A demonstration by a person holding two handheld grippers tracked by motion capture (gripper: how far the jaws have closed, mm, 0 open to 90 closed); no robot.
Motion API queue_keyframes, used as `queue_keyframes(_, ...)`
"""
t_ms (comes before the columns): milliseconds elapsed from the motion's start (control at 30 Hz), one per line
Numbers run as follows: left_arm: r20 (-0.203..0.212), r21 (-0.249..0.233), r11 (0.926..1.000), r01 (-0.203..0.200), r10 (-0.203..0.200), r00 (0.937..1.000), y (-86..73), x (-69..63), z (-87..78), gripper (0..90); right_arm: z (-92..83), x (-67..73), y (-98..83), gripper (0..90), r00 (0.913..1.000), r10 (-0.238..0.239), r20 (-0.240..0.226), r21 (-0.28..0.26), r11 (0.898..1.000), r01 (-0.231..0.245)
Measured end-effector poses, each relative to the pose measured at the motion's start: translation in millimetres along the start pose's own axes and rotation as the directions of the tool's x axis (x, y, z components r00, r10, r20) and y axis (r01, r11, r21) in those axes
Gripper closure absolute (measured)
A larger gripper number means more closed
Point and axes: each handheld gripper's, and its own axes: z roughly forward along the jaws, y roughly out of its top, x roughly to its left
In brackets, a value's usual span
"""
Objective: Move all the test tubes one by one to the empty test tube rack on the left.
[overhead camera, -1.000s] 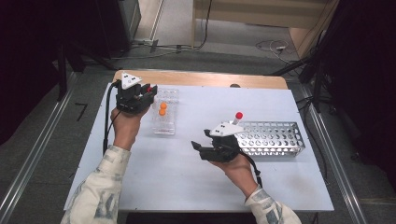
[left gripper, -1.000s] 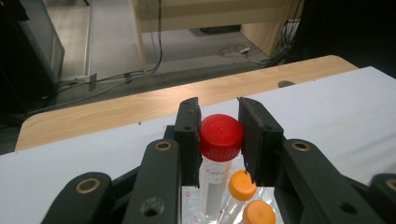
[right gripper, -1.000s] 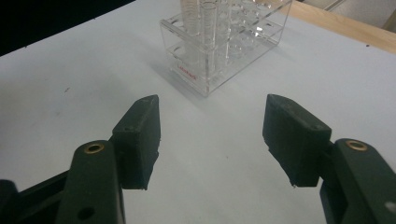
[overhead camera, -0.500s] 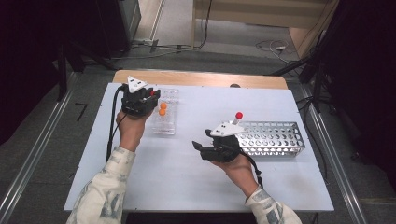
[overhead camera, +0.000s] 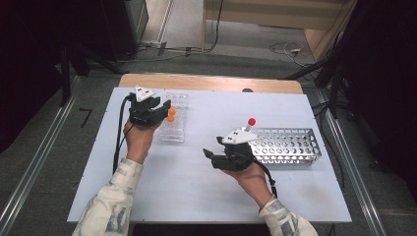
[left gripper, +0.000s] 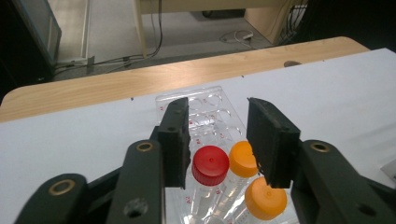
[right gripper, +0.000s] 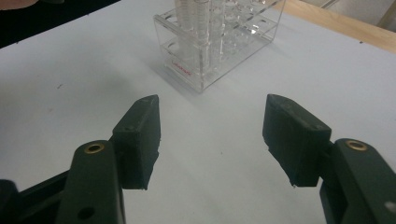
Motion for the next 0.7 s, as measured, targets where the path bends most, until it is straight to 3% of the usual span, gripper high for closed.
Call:
queue_keyframes(233, 0.028, -0.020, 0.9991, 0.036, -0.035, 0.9990, -7.3, 0.6, -17.7, 32.7, -20.8, -13.4, -9.2, 35.5, 0.9980, 0.004, 0.063, -0.015, 1.000, -0.003)
queue_keyframes(400, 0.047, -0.027, 0.9986, 0.046, -0.045, 0.9979, -13.6, 0.4, -27.6, 28.3, -38.5, -29.1, -18.7, 35.7, 0.9910, 0.034, 0.129, -0.033, 0.999, -0.030)
queue_keyframes(533, 0.062, -0.037, 0.9984, 0.043, -0.041, 0.9972, -17.6, -1.7, -33.6, 26.9, -45.3, -50.0, -25.7, 36.3, 0.9778, 0.088, 0.190, -0.051, 0.996, -0.079)
queue_keyframes(700, 0.075, -0.028, 0.9992, 0.028, -0.026, 0.9969, -19.6, -6.2, -34.5, 26.5, -39.8, -72.6, -30.1, 39.0, 0.9514, 0.150, 0.269, -0.062, 0.988, -0.139)
